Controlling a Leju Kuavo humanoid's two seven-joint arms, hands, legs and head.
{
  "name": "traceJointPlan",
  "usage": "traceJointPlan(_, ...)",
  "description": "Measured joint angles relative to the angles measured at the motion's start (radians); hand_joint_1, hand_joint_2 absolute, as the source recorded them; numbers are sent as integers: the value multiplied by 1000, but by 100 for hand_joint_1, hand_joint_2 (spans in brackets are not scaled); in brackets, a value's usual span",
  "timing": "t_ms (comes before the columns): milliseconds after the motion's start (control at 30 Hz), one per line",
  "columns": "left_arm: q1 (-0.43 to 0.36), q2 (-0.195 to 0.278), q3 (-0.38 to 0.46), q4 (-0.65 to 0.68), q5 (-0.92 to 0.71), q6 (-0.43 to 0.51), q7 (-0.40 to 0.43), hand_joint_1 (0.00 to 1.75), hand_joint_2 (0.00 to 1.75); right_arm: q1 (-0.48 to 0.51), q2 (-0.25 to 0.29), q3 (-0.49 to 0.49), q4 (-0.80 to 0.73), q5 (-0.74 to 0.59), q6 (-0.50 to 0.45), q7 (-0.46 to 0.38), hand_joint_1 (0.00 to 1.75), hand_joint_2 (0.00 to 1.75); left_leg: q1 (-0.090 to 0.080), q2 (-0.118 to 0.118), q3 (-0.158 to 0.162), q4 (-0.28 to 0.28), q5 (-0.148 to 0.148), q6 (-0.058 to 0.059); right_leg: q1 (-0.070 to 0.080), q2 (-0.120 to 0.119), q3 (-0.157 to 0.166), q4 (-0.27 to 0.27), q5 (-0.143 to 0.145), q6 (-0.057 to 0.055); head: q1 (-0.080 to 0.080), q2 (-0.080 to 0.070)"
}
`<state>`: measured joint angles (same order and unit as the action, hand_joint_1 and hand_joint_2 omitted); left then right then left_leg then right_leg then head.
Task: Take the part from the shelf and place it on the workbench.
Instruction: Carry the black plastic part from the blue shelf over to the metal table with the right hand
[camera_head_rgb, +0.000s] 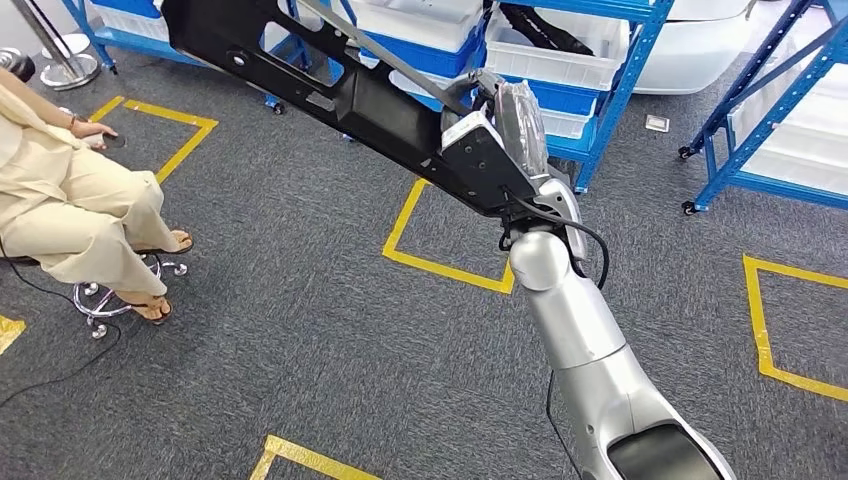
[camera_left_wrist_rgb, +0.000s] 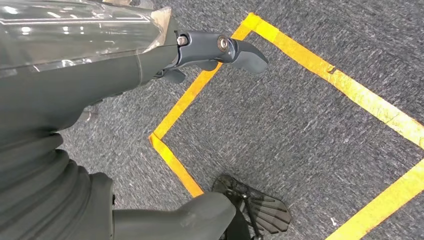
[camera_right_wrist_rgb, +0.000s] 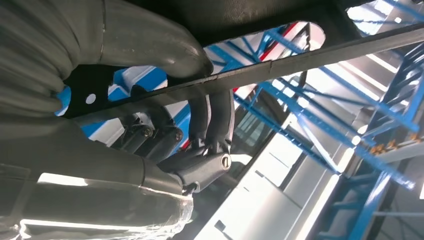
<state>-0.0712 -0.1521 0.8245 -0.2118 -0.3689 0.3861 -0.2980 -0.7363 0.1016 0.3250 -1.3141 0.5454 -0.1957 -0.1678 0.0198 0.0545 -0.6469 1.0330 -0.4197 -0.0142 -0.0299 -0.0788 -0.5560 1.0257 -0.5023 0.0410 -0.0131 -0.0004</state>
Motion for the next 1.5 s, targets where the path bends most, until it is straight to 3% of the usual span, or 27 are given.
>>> traceJointPlan(67, 0, 0, 3, 0, 0, 2, 0, 0, 175, -3, 4, 1, 0, 0, 0, -1, 175, 175, -7, -22, 0, -5, 2, 15, 6, -12, 6, -8, -2, 14, 0, 0)
traceJointPlan(133, 1, -1, 5, 0, 0, 6, 0, 0, 175, -4, 7, 2, 0, 0, 0, -1, 175, 175, -10, -41, 6, -15, 7, 36, 4, 10, -5, 18, -21, 21, 2, 0)
traceJointPlan(200, 0, -1, 6, 0, 0, 10, 0, 0, 175, -4, 5, 3, 0, -1, 0, -2, 175, 175, -13, -60, 9, -20, 10, 53, 2, 52, -59, 131, -70, 12, 5, 0)
traceJointPlan(267, -1, -1, 7, 0, 0, 12, 0, 0, 175, 0, 1, 3, 0, -1, 0, -2, 175, 175, -20, -84, 10, -20, 9, 62, 8, 71, -133, 264, -111, 6, 6, 0)
traceJointPlan(300, -1, -1, 7, 0, 0, 13, 0, 0, 175, 2, 0, 3, 0, -1, 0, -2, 175, 175, -25, -97, 11, -20, 9, 65, 13, 74, -154, 291, -111, 7, 6, 0)
traceJointPlan(333, -1, -1, 7, 0, 1, 13, 0, 0, 175, 3, -1, 3, 0, -2, 0, -2, 175, 175, -30, -111, 12, -20, 9, 66, 19, 77, -154, 274, -93, 9, 6, 0)
traceJointPlan(400, 0, -3, 8, 0, 1, 13, 0, 0, 175, 0, -2, 4, 0, -5, 0, -2, 175, 175, -39, -137, 15, -19, 10, 68, 33, 99, -106, 146, -27, 5, 6, 0)
traceJointPlan(467, 0, -7, 8, 0, 1, 13, 0, 0, 175, -6, -2, 4, 0, -9, 1, -2, 175, 175, -45, -158, 14, -17, 10, 68, 43, 135, -53, 27, 26, -18, 4, 0)
traceJointPlan(500, 0, -9, 8, 1, 1, 13, 0, 0, 175, -8, -2, 4, 0, -10, 1, -2, 175, 175, -44, -168, 13, -17, 10, 67, 45, 145, -38, -1, 38, -30, 3, 0)
traceJointPlan(567, 3, -9, 8, 1, 2, 14, 0, 0, 175, -9, 0, 4, 0, -11, 1, -2, 175, 175, -43, -185, 11, -19, 11, 61, 40, 131, -29, -14, 45, -48, 5, 0)
traceJointPlan(600, 4, -8, 8, 1, 2, 14, 0, 0, 175, -10, 1, 4, 0, -11, 1, -2, 175, 175, -44, -183, 10, -17, 9, 57, 36, 121, -22, -22, 48, -54, 6, 0)
traceJointPlan(667, 5, -7, 8, 1, 2, 15, -1, 0, 175, -12, 6, 5, 0, -12, 2, -2, 175, 175, -45, -140, -10, 30, -22, 44, 21, 97, -6, -43, 53, -65, 1, 0)
traceJointPlan(733, 3, -7, 8, 1, 2, 16, -1, 0, 175, -14, 9, 5, 0, -12, 2, -2, 175, 175, -30, -82, -71, 150, -83, 23, 16, 75, 3, -49, 52, -70, -5, 0)
traceJointPlan(800, 3, -7, 8, 1, 2, 16, -1, 0, 175, -12, 9, 5, 0, -12, 2, -2, 175, 175, -7, -61, -129, 249, -112, 2, 11, 54, 5, -48, 47, -66, -4, 0)
traceJointPlan(833, 3, -7, 8, 1, 2, 16, -1, 0, 175, -11, 9, 5, 1, -12, 2, -2, 175, 175, 4, -56, -133, 248, -100, -9, 6, 44, 7, -47, 44, -61, -4, 0)
traceJointPlan(867, 4, -6, 8, 1, 2, 16, -1, 0, 175, -10, 9, 5, 1, -12, 2, -2, 175, 175, 13, -50, -115, 209, -71, -20, 1, 35, 10, -46, 39, -54, -4, 0)
traceJointPlan(933, 3, -7, 8, 1, 2, 15, -1, 0, 175, -11, 10, 5, 1, -12, 2, -2, 175, 175, 25, -16, -39, 69, -5, -41, -3, 19, 18, -40, 26, -34, -6, 0)
traceJointPlan(967, 2, -7, 8, 1, 2, 15, -1, 0, 175, -12, 10, 5, 1, -12, 2, -2, 175, 175, 26, -5, -9, 16, 12, -43, -1, 12, 21, -36, 20, -23, -7, 0)
traceJointPlan(1033, 0, -8, 8, 2, 2, 14, -1, 0, 175, -14, 12, 6, 1, -12, 2, -2, 175, 175, 18, -2, 9, -20, 13, -28, 13, 1, 27, -35, 12, -5, -4, 0)
traceJointPlan(1100, 1, -7, 8, 1, 2, 14, -1, 0, 175, -14, 13, 7, 1, -12, 2, -2, 175, 175, 10, -23, 8, -21, 12, 0, 12, -8, 34, -39, 8, 11, 0, 0)
traceJointPlan(1167, 1, -6, 8, 1, 2, 14, -1, 0, 175, -14, 13, 7, 1, -12, 2, -2, 175, 175, 5, -42, 13, -25, 14, 23, 3, 16, 15, 6, -20, 14, 1, 0)
traceJointPlan(1267, 0, -6, 8, 1, 2, 14, -2, 0, 175, -11, 8, 7, 1, -12, 2, -2, 175, 175, -3, -73, 16, -27, 11, 42, 4, 65, -93, 211, -99, -1, 5, 0)
traceJointPlan(1300, 0, -6, 8, 1, 2, 14, -2, 0, 175, -8, 6, 7, 1, -12, 2, -2, 175, 175, -7, -85, 17, -27, 10, 45, 7, 70, -127, 262, -110, -1, 5, 0)
traceJointPlan(1333, 0, -6, 8, 1, 2, 14, -2, 0, 175, -5, 4, 7, 2, -12, 2, -2, 175, 175, -12, -98, 19, -27, 8, 47, 12, 74, -145, 279, -105, 0, 6, 0)
traceJointPlan(1367, 0, -6, 8, 1, 2, 14, -2, 0, 175, -4, 4, 7, 2, -12, 2, -2, 175, 175, -17, -111, 22, -27, 8, 48, 18, 77, -142, 254, -84, 2, 6, 0)
traceJointPlan(1400, 0, -6, 8, 1, 2, 15, -2, 0, 175, -4, 3, 7, 2, -13, 2, -2, 175, 175, -22, -124, 25, -27, 7, 50, 25, 85, -118, 186, -47, 1, 6, 0)
traceJointPlan(1500, 1, -9, 8, 2, 1, 16, -2, 0, 175, -7, 3, 7, 2, -18, 2, -2, 175, 175, -31, -156, 28, -25, 4, 51, 38, 122, -42, 0, 42, -22, 4, 0)
